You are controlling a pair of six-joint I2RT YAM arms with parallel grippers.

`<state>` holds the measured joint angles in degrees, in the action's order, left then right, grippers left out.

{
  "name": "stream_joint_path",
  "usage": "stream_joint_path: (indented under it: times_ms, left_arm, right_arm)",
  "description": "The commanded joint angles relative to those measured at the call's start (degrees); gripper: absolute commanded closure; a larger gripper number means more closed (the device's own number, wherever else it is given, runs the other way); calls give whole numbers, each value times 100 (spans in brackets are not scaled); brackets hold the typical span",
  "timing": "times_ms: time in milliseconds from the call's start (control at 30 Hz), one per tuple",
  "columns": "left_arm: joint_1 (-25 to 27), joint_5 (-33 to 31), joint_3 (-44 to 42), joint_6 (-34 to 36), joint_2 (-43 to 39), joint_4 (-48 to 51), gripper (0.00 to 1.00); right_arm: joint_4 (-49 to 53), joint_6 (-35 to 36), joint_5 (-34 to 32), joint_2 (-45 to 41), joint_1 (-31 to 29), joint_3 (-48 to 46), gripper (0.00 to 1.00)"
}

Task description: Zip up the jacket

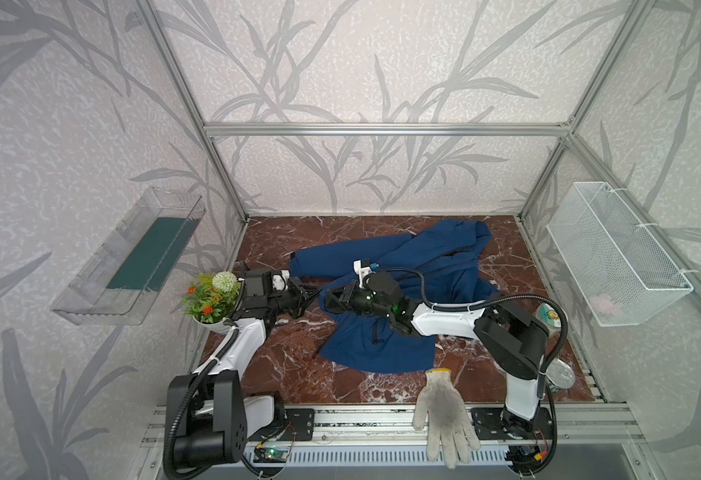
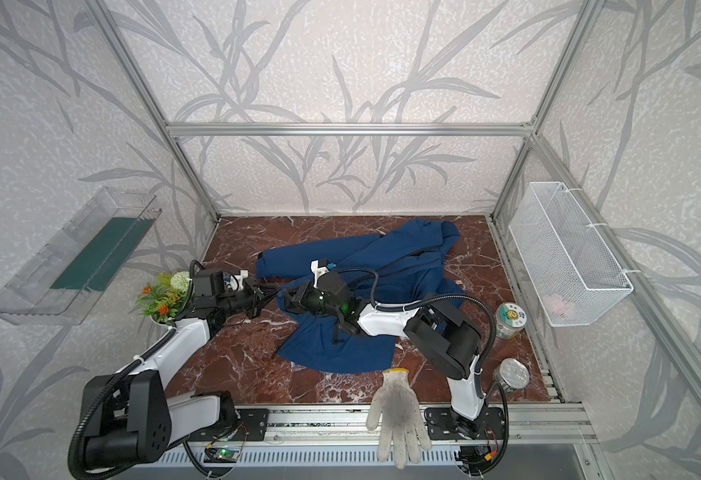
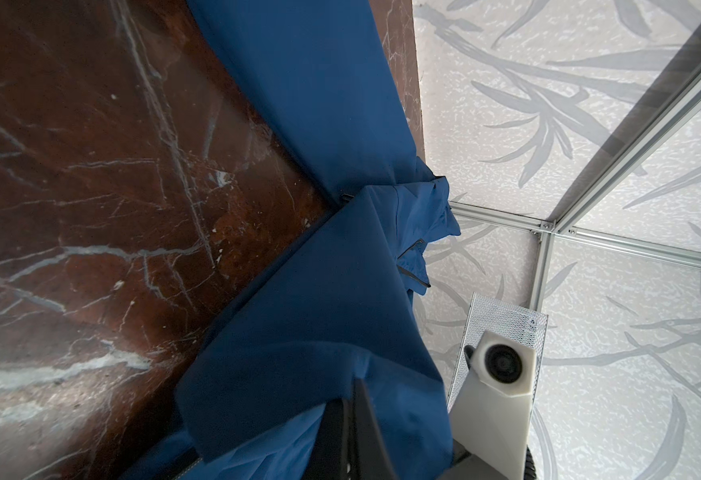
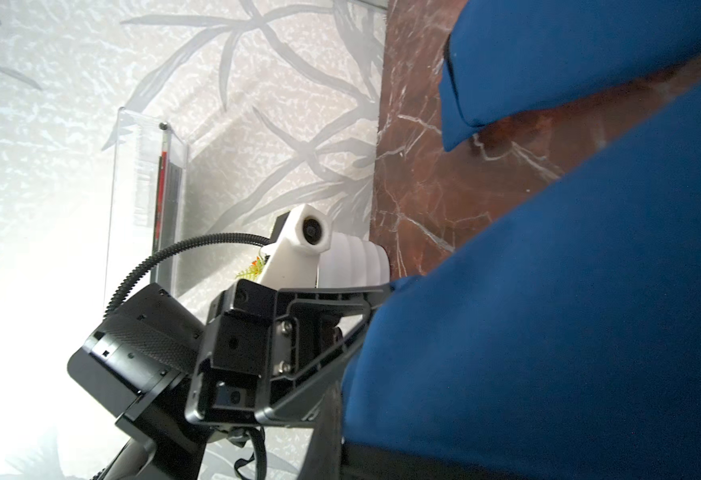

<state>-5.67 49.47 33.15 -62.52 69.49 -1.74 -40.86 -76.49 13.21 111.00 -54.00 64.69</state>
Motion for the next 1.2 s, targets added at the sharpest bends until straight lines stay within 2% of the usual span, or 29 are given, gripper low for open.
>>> stream_joint_path:
  times_ms: [0, 400, 867, 967, 1167]
  left_arm:
    - [22, 36, 69, 21, -133, 42, 100]
    - [18, 150, 43, -312, -199, -291, 100]
    - [22, 185, 17, -383, -235, -348, 100]
    - [15, 176, 8, -390, -235, -360, 89]
    - [18, 150, -27, -524, -223, -538, 78]
  right_arm:
    - [-536, 81, 157, 140, 77, 237, 100]
    - [-220, 37, 399, 465, 161, 440, 100]
    - [-73, -8, 523, 702, 179, 621, 100]
    - [-37, -32, 533, 721, 183, 621, 100]
    - [-31, -50, 578, 736, 197, 607, 100]
